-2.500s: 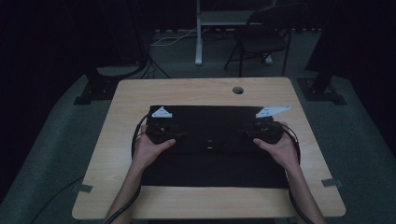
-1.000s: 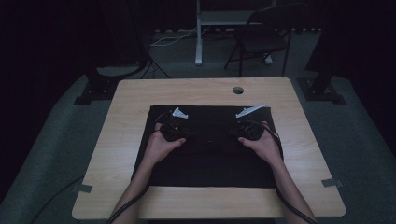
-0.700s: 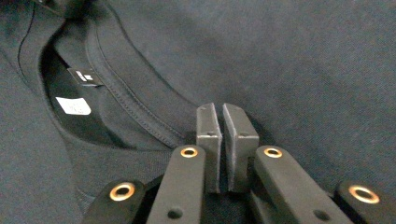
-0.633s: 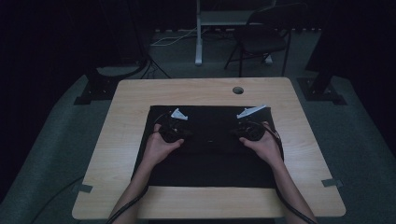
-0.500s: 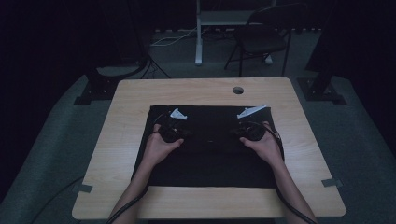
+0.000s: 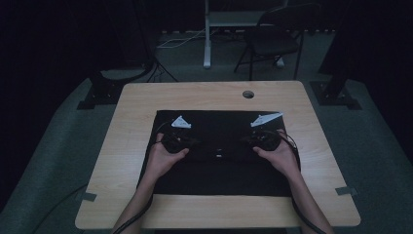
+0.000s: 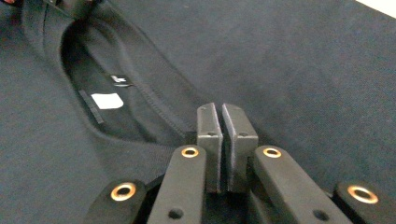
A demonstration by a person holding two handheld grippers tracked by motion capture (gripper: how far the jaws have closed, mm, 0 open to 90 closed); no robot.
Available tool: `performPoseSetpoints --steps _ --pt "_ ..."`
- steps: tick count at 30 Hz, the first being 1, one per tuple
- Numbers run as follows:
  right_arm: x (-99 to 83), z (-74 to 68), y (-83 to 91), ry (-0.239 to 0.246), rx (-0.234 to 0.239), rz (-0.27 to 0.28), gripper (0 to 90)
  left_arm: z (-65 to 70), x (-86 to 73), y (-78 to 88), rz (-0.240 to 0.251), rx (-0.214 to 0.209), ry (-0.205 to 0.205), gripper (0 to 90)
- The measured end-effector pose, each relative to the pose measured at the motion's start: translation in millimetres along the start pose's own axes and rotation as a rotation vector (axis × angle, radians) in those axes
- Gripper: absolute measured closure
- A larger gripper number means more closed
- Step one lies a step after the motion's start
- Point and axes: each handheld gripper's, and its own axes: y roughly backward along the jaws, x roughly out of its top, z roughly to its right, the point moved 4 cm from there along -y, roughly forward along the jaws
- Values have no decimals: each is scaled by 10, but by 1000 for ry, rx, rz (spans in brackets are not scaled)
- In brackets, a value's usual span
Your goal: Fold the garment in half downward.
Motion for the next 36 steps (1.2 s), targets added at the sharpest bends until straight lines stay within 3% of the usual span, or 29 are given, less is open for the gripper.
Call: performPoseSetpoints --steps 5,11,17,26,36 --pt "-59 -159 139 32 41 18 866 176 -86 187 29 -27 -21 845" --pt "-141 -388 302 98 81 19 867 367 -224 346 16 -27 -71 844" --pt "-294 -548 460 118 135 20 867 511 -405 440 3 -40 -89 840" --pt "-370 -655 526 134 164 26 867 586 -495 473 -15 -40 -102 823" --pt "-599 -716 349 112 193 -34 860 629 -674 317 -76 -56 -84 797"
